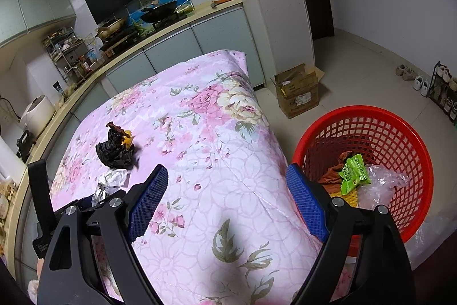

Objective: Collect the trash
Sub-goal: 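Grasp the printed snack wrapper with the left tool, then grasp the black plastic bag with the right tool while the left tool holds the wrapper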

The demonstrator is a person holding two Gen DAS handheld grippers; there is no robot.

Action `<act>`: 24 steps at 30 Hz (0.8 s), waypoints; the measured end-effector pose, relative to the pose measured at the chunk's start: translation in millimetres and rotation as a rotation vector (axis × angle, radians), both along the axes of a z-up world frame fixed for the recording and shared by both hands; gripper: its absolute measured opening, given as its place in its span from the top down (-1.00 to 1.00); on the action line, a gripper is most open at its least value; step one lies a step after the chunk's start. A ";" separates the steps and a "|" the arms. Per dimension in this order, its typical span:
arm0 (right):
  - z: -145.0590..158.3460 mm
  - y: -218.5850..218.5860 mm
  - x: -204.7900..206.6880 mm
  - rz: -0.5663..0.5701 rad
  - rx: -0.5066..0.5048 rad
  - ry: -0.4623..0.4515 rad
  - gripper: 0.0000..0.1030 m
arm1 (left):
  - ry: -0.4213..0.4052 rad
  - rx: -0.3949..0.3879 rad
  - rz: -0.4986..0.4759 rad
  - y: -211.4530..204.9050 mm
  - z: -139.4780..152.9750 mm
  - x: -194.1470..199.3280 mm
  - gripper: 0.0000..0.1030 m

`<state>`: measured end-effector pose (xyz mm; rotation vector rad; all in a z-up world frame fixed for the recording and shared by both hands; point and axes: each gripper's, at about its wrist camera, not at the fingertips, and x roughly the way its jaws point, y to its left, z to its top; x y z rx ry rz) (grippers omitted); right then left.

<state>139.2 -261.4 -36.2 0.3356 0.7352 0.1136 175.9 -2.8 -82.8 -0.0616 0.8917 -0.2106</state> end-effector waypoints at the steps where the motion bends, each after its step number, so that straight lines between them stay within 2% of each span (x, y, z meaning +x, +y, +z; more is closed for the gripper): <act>1: 0.0 -0.3 0.0 0.001 -0.001 0.000 -0.59 | 0.000 -0.003 -0.002 1.1 0.7 -2.0 -0.16; 10: 7.5 15.4 0.5 0.035 -0.009 -0.020 -0.59 | -0.049 -0.016 0.035 20.8 22.0 -30.6 -0.16; 24: 20.0 96.2 31.9 0.212 -0.053 -0.041 -0.59 | -0.187 0.008 0.251 84.6 56.6 -47.3 -0.16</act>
